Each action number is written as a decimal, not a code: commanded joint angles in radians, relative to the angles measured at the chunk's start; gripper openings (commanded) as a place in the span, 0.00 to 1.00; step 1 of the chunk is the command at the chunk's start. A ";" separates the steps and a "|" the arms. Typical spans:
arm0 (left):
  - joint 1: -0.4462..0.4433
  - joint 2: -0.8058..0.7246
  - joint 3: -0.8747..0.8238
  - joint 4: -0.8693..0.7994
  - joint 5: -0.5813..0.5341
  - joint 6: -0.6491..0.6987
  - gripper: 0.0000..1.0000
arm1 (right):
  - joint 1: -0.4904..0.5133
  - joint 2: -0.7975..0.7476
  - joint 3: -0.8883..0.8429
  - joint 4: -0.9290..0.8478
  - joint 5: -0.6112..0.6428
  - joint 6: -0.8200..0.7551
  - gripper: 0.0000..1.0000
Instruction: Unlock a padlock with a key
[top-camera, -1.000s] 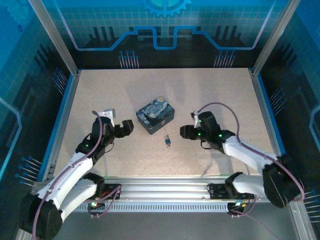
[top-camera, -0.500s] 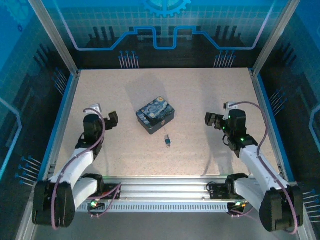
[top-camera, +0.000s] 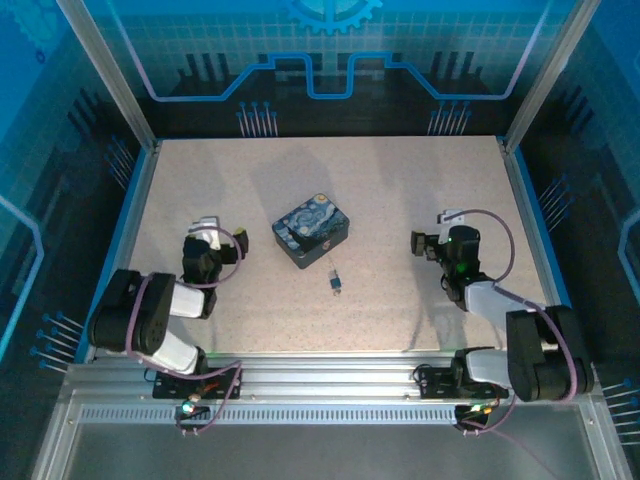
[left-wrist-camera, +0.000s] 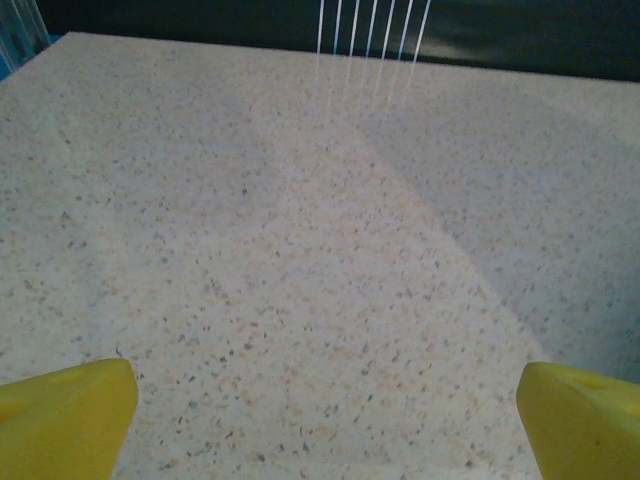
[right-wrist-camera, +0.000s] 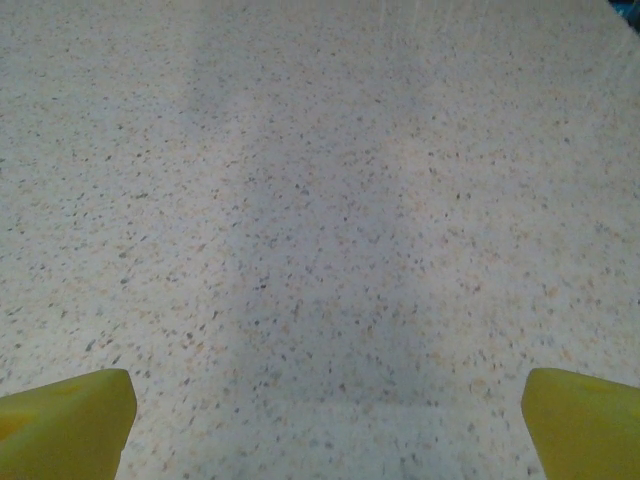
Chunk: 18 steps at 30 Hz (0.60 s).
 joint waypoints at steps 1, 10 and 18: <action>0.009 0.001 -0.007 0.128 0.008 0.013 0.99 | -0.012 0.059 -0.026 0.254 -0.029 -0.078 1.00; 0.014 -0.010 0.153 -0.189 0.045 0.023 0.99 | -0.039 0.205 0.058 0.215 -0.125 -0.083 1.00; 0.014 -0.009 0.151 -0.181 0.045 0.025 0.99 | -0.026 0.206 0.058 0.220 -0.107 -0.091 1.00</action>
